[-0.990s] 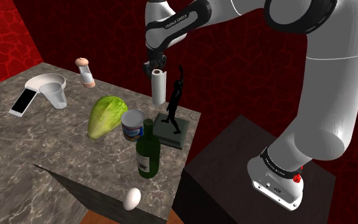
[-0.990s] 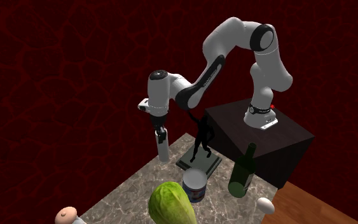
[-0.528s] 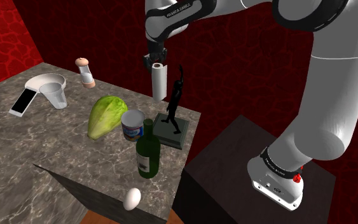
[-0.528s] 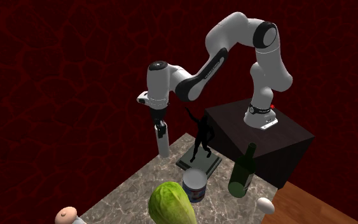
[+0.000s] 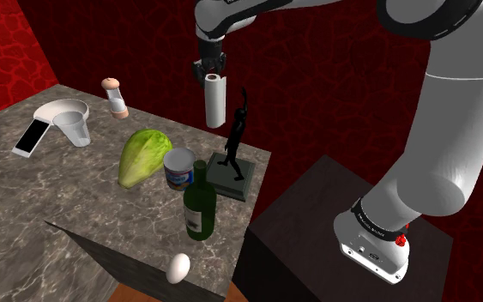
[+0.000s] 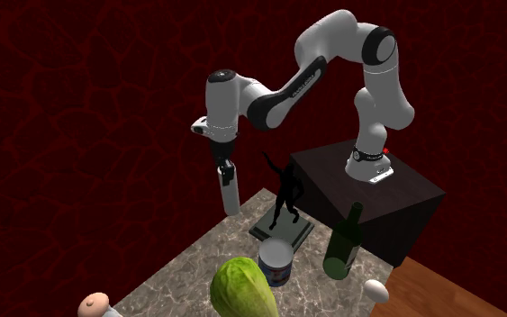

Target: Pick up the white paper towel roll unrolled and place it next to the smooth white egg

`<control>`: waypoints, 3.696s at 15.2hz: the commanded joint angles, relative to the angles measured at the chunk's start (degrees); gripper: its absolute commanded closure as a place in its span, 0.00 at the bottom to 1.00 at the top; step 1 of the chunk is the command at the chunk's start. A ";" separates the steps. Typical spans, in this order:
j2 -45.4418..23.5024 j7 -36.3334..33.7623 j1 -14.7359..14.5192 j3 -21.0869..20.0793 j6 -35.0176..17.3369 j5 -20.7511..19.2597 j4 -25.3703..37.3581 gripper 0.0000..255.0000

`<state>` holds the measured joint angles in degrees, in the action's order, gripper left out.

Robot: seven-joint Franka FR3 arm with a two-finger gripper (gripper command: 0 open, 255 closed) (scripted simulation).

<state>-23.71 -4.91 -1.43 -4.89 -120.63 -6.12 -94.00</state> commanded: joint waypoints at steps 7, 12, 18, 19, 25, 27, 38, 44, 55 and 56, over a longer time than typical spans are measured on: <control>1.86 0.43 -0.01 -0.16 5.27 0.38 3.41 1.00; 2.63 0.70 -0.04 -0.23 8.76 0.57 6.14 1.00; 3.15 1.01 -0.10 -0.29 13.13 0.73 10.00 1.00; 3.19 1.06 -0.12 -0.30 13.88 0.75 10.72 1.00; 3.11 1.35 -0.23 -0.34 18.53 0.83 15.45 1.00; 2.95 1.44 -0.28 -0.35 20.15 0.84 17.23 1.00; 16.00 -4.35 -3.43 -2.61 18.29 1.38 1.99 1.00; 25.11 -9.83 -6.24 -5.26 16.48 2.38 -9.19 1.00; 37.73 -20.91 -11.99 -11.78 16.40 5.82 -22.16 1.00; 38.61 -22.00 -12.56 -12.47 16.53 6.22 -22.92 1.00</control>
<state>14.06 -25.82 -13.46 -16.70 -104.16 -0.27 -116.14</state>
